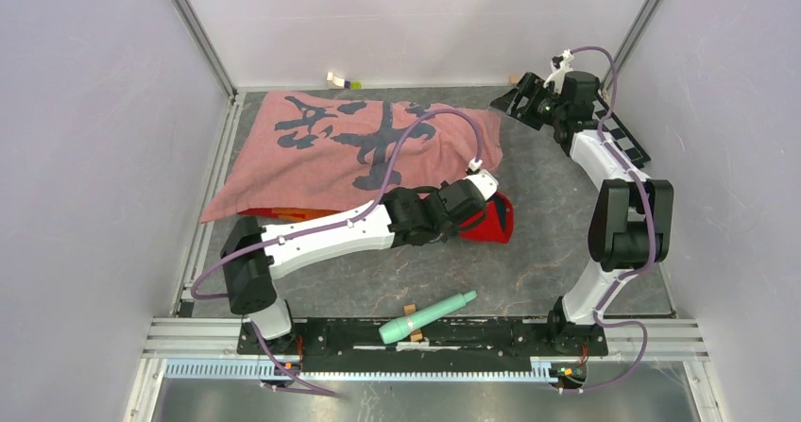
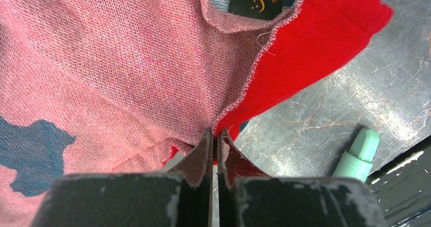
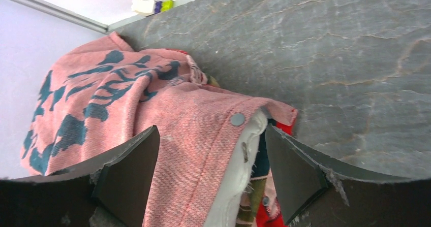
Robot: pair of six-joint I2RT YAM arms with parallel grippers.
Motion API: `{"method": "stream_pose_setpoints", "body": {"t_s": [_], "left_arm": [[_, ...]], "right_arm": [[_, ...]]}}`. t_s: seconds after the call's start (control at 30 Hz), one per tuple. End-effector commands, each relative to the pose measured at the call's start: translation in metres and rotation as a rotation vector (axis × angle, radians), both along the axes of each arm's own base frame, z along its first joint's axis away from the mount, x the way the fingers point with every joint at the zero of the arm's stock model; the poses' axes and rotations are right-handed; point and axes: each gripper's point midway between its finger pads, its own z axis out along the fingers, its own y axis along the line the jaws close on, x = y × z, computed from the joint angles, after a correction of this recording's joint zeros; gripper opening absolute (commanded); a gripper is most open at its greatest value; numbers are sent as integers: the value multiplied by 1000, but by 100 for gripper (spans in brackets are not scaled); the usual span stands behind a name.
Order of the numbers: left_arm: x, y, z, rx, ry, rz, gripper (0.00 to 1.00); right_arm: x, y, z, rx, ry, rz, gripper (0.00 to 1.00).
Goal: Put the pillow into the pillowcase
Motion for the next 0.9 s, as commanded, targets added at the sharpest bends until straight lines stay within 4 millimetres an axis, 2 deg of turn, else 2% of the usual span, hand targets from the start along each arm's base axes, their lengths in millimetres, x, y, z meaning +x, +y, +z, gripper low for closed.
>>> {"method": "stream_pose_setpoints", "body": {"t_s": [0.0,0.17,0.3,0.43,0.53,0.6,0.67,0.7,0.73,0.83,0.87], "left_arm": [[-8,3,5,-78,35,58,2],[-9,3,5,-85,40,60,3],[-11,4,7,-93,48,60,2],[-15,6,8,-104,61,52,3],[-20,7,13,-122,75,26,3],[-28,4,19,-145,100,-20,3],[-37,5,25,-160,114,-67,3],[-43,6,28,-168,130,-104,3],[-49,7,29,-175,144,-137,2],[-68,8,35,-206,198,-234,3],[-74,10,34,-209,218,-254,3]], "right_arm": [[1,18,10,140,-46,57,82],[-5,19,-13,178,16,33,80],[-4,22,-16,252,22,19,74],[9,26,-16,333,23,16,63],[20,26,-17,362,32,3,49],[31,25,-16,358,37,-8,37],[47,22,-12,350,36,-14,16],[56,22,-4,350,18,-14,5],[66,21,6,342,-5,-14,0],[95,16,38,298,-64,-24,0],[107,11,60,269,-109,-35,0]]}}
